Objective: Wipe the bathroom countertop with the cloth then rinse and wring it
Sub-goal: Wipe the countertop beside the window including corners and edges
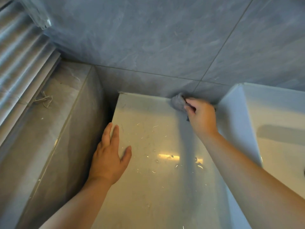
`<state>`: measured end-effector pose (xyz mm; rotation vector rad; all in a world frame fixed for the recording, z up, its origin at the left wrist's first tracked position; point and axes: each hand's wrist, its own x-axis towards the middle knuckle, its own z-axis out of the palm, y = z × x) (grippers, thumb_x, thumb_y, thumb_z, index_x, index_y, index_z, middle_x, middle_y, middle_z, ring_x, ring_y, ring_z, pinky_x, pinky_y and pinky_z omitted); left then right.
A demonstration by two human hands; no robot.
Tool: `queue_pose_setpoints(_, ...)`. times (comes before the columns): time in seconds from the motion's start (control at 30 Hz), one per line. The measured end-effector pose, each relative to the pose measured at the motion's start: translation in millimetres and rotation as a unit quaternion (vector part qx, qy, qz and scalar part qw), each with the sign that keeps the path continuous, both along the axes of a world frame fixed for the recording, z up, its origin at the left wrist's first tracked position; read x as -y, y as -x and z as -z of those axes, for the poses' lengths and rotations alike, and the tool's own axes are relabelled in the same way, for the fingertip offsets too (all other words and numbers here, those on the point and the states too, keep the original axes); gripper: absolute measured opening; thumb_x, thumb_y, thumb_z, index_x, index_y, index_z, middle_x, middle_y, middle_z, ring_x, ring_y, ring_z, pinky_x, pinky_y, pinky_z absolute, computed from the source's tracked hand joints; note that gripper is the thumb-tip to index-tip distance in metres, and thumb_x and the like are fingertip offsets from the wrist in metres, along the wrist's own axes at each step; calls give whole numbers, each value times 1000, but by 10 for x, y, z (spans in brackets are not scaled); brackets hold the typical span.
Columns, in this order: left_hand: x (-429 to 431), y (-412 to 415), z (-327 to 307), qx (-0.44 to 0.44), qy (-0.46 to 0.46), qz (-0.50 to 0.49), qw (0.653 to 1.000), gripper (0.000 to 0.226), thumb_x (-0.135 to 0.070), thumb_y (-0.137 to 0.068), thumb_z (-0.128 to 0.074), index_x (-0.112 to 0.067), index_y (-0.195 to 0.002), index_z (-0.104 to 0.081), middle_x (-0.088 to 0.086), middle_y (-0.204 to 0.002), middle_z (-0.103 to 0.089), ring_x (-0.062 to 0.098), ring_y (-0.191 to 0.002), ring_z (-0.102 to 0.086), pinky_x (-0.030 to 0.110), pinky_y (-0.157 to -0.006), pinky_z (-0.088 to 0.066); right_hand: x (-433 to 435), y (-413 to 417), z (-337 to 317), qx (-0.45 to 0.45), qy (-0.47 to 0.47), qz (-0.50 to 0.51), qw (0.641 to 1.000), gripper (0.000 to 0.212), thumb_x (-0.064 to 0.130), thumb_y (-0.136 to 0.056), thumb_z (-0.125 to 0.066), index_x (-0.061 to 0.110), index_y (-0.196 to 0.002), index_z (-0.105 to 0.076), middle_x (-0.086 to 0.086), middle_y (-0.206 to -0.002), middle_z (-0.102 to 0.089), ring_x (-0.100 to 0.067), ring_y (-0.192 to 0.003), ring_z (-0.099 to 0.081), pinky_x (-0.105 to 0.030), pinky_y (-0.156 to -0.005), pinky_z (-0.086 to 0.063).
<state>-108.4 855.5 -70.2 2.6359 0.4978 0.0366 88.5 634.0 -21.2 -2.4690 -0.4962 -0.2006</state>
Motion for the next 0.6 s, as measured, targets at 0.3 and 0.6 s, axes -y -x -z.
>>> queue_pose_setpoints(0.3, -1, 3, 0, 9, -4, 0, 1000, 73, -50, -90, -43, -15, -150, -19, -2, -158, -2, 27, -132, -37, 37, -102, -39, -177, 407, 374, -26, -63, -25, 997, 9, 12, -85, -58, 15, -79, -65, 5, -76, -62, -14, -74, -55, -26, -65, -41)
queue_pose_setpoints(0.6, 8, 8, -15, 9, 5, -3, 1000, 75, -51, -89, -45, -17, -150, -17, -3, -158, -2, 26, -132, -37, 35, -101, -38, -114, 857, 85, -136, -132, -25, 982, 14, 7, -80, -68, 18, -84, -75, 5, -74, -72, -11, -66, -63, -29, -64, -50)
